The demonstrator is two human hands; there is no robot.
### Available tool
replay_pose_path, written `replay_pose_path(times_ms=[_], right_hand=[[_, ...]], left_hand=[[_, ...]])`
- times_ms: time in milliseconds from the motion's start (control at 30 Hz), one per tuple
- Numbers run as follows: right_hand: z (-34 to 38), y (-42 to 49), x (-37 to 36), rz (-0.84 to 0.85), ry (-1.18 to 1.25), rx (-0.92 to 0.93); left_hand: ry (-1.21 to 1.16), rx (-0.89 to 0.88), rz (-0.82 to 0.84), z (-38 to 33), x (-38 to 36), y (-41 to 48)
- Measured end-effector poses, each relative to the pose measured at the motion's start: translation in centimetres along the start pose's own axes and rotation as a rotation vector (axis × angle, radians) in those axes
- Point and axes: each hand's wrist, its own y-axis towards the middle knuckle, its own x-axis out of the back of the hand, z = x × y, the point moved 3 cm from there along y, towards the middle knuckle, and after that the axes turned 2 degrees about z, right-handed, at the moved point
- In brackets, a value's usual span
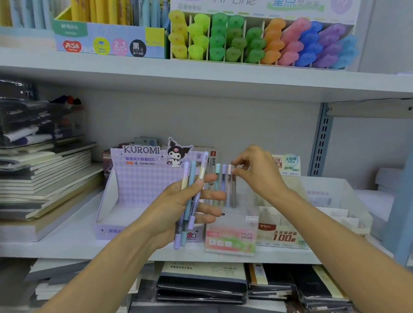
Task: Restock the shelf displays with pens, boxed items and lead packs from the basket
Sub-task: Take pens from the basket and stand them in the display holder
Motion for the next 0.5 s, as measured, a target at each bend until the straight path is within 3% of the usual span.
replay_pose_path(times_ms=[133, 200, 267, 367, 500], right_hand=[[0.4, 0.0, 0.9, 0.048, 0.049, -0.04], [1.0, -0.8, 1.6, 0.075, 0.352, -0.107], [2.0, -1.6, 2.0, 0.212, 0.74, -0.16], [3.7, -2.6, 2.3, 0.366, 0.853, -0.09], [3.3, -2.8, 3.7, 0.201, 0.969, -0.151]], left_hand=[[0.018, 0.01, 0.039, -0.1, -0.3, -0.6], [0.025, 0.011, 0.055, -0.2, -0.6, -0.8], [0.036, 0.02, 0.063, -0.2, -1.0, -0.8], [0.07, 0.041, 0.102, -0.1, -1.8, -1.1], [0.097, 0.034, 0.05, -0.3, -1.5, -1.8]])
